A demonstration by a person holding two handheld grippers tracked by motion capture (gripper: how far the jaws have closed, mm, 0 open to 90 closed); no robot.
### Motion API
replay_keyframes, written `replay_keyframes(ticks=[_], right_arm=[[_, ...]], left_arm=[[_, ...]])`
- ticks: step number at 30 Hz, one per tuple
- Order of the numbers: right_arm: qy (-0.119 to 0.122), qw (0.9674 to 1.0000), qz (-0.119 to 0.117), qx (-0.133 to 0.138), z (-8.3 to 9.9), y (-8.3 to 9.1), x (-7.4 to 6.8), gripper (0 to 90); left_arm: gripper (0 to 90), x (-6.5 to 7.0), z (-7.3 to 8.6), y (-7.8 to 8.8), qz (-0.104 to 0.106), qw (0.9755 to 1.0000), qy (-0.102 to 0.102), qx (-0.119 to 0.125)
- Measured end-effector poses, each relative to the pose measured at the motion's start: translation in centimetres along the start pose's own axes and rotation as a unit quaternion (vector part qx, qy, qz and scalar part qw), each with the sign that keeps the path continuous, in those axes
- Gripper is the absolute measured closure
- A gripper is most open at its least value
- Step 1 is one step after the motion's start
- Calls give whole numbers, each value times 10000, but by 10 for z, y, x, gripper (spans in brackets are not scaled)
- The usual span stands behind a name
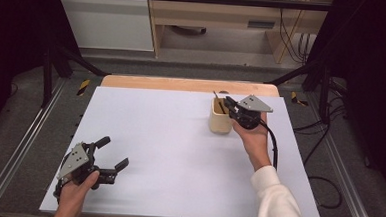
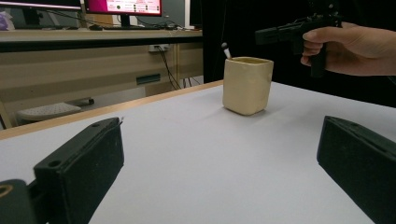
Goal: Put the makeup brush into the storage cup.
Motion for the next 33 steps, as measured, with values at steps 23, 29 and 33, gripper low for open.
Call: replay_keyframes(ticks=[23, 29, 33], right_arm=[[-2, 9998, -76, 159, -11, 11, -5, 819], [-21, 9998, -102, 174, -10, 15, -7, 803], [-91, 9998, -84, 179, -10, 20, -6, 783]], left_arm=[[4, 0, 0, 0, 9, 10000, -23, -34], [4, 1, 1, -1, 21, 10000, -17, -43], [4, 1, 1, -1, 16, 10000, -19, -54]])
Point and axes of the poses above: each handheld gripper's, and its own axes: y roughly backward along the jaws, z roughly out of its underside, x roughly to its right, the point moved 4 cm from there along -y, roughly forward along the jaws, and after that the axes turned 15 degrees about y, right-handed, at the moved point
